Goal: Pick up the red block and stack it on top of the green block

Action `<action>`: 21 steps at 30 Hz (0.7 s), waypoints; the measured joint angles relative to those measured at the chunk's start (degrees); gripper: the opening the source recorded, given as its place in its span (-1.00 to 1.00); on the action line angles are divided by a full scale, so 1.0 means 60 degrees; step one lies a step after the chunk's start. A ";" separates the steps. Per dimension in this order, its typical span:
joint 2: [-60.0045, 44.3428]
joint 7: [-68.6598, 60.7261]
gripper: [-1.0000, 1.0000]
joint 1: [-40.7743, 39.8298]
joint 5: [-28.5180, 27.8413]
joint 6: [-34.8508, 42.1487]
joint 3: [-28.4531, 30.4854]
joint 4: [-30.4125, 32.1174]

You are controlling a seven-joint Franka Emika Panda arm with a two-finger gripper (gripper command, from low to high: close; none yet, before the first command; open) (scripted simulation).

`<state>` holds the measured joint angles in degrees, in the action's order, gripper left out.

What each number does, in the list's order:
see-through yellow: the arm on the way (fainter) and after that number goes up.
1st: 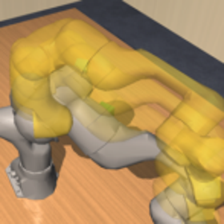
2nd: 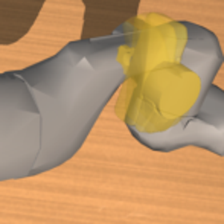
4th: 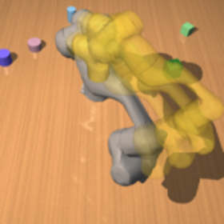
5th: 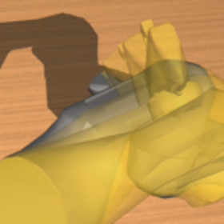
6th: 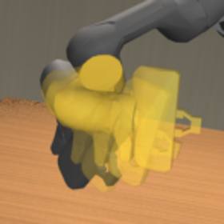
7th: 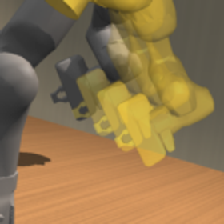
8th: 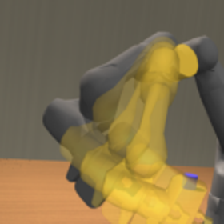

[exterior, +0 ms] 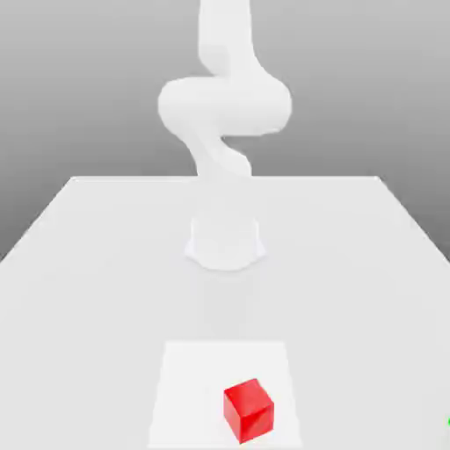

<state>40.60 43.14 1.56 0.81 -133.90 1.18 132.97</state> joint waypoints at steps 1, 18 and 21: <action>-0.0377 -0.0194 0.00 0.0110 0.0059 -0.0152 0.0082 0.0085; -0.6297 -0.3077 0.00 0.1170 0.0751 -0.2550 0.0601 0.1426; -0.7314 -0.3386 0.00 0.1231 0.0596 -0.2982 0.0591 0.1666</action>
<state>-3.29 22.83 8.95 4.38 -151.80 4.73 142.97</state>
